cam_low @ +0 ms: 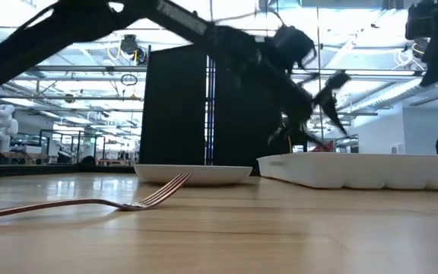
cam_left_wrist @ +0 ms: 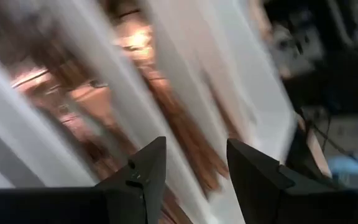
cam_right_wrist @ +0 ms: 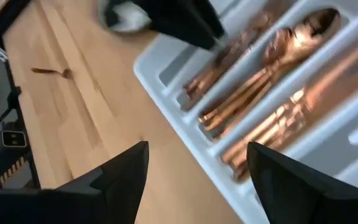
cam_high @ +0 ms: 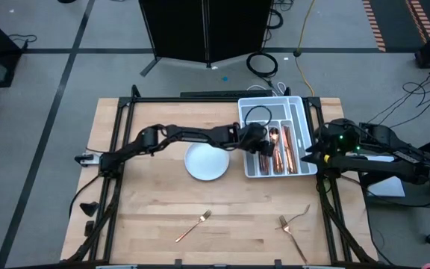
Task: Sort silverware
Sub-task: Put the top left fork in the silverware tray
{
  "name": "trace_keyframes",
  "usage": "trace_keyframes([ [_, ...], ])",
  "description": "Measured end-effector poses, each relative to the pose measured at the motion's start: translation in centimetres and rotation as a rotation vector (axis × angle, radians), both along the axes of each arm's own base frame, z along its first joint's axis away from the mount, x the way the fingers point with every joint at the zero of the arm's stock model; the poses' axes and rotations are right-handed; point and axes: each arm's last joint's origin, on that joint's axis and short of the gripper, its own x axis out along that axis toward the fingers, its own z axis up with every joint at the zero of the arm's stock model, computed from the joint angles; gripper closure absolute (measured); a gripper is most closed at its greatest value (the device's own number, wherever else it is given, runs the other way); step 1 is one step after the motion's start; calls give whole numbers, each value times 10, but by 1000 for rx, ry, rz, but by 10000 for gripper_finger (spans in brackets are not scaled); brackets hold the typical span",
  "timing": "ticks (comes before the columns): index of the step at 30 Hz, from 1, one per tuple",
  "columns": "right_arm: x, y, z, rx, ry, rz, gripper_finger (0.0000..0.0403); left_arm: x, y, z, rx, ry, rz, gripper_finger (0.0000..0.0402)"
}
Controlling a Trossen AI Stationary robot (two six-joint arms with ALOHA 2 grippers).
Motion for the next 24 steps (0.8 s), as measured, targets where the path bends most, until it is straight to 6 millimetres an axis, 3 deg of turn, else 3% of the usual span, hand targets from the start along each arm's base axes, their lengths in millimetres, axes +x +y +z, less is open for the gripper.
trace_keyframes([
  [3,-2,1,-1,35,18,-5,140,-11,-18,41,122,-5,-132,240],
  [6,0,2,0,70,-3,7,140,-30,-49,81,292,54,-241,240],
  [10,5,2,2,108,-41,29,140,-66,-99,115,571,248,-266,239],
  [14,23,1,5,155,-61,66,140,-110,-133,150,781,405,-237,239],
  [20,73,7,5,205,-79,175,140,-173,-155,161,817,705,-358,239],
  [24,104,21,-4,236,-36,247,140,-194,-177,138,592,749,-457,239],
])
